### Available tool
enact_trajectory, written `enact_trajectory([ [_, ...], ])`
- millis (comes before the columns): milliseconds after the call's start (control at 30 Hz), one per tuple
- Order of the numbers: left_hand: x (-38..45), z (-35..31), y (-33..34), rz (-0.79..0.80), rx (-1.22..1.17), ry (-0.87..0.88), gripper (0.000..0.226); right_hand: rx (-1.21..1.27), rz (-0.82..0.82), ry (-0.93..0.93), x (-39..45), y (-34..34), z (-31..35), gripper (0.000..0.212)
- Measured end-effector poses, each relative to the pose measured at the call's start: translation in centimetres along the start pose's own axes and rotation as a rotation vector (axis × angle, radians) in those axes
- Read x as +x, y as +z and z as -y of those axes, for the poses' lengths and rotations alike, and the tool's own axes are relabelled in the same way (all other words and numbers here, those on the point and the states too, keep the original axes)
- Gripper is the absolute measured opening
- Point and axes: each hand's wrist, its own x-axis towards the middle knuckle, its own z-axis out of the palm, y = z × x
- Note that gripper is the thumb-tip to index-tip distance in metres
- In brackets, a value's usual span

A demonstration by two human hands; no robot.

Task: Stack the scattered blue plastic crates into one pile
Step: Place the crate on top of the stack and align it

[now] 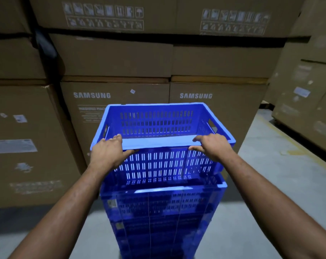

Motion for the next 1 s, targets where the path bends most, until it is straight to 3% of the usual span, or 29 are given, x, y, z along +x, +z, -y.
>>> enact_trajectory([
  [133, 0.2, 0.0, 0.3, -0.001, 0.036, 0.021, 0.106, -0.016, -0.040, 0.009, -1.1, 0.8, 0.0, 0.095],
  [333, -1.5, -1.5, 0.6, -0.005, 0.029, -0.014, 0.100, 0.063, 0.044, -0.037, 0.0, 0.1, -1.1, 0.098],
  [533, -0.8, -0.1, 0.0, 0.052, 0.093, -0.016, 0.093, -0.008, -0.037, 0.009, -1.5, 0.9, 0.3, 0.101],
  [767, -1.4, -1.7, 0.3, -0.009, 0.145, 0.023, 0.105, 0.010, -0.030, 0.019, -1.5, 0.7, -1.2, 0.099],
  [1000, -0.6, 0.7, 0.1, -0.036, 0.125, 0.016, 0.115, -0.068, -0.119, 0.016, -2.1, 1.6, 1.0, 0.095],
])
